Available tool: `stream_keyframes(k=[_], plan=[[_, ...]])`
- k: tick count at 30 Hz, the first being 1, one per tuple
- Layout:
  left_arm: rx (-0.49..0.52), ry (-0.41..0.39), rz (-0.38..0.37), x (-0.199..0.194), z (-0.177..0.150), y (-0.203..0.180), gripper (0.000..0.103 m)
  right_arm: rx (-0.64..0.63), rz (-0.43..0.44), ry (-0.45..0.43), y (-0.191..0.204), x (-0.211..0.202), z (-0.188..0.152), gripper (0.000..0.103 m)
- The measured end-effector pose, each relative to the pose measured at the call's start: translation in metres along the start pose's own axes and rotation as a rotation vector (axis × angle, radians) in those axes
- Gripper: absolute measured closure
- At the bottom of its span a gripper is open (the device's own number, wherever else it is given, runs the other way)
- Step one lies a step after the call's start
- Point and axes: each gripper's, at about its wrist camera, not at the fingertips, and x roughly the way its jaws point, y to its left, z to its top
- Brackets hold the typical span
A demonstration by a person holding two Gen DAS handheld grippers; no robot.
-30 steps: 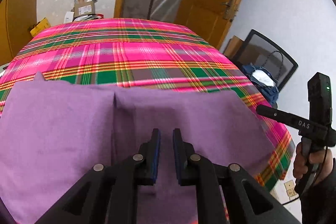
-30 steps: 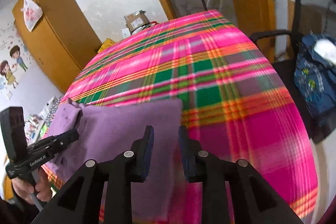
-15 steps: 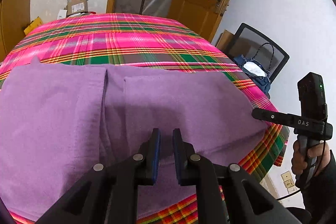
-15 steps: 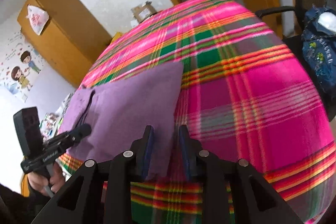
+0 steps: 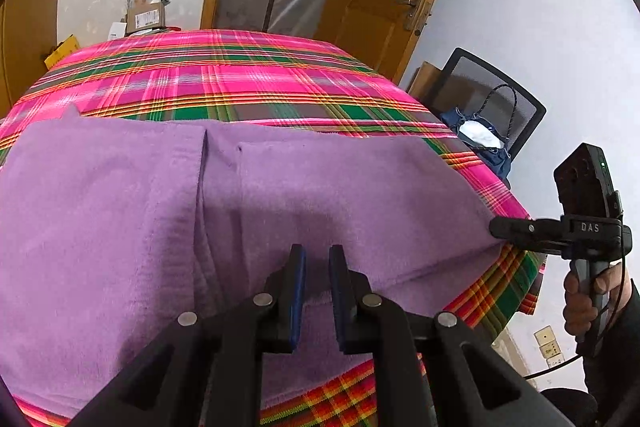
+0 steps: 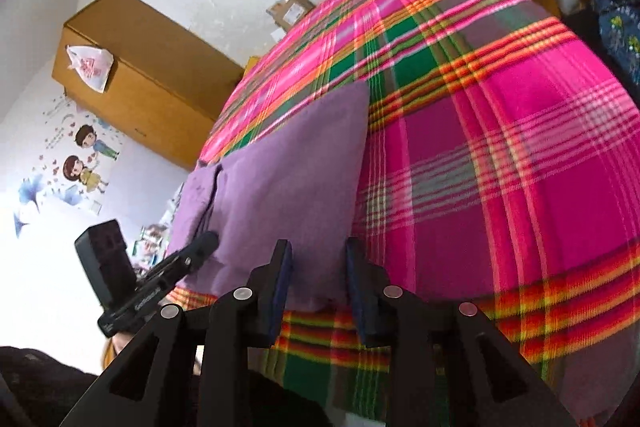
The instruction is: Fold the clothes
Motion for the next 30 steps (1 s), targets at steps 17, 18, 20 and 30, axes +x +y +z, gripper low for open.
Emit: stream_keyframes(k=[17, 18, 20, 30], plan=[[-0.007, -0.006, -0.006, 0.001, 0.0, 0.001, 0.09, 0.04, 0.051, 0.002, 0.003, 0.012, 0.01, 0.074], [-0.007, -0.006, -0.005, 0.001, 0.0, 0.001, 0.09, 0.04, 0.057, 0.008, 0.004, 0.011, 0.008, 0.074], [-0.006, -0.005, -0.003, 0.001, 0.0, 0.001, 0.09, 0.039, 0.068, 0.02, 0.003, 0.009, 0.003, 0.074], [-0.008, -0.008, -0.001, 0.002, 0.0, 0.0, 0.09, 0.091, 0.107, -0.028, 0.002, 0.021, 0.012, 0.074]])
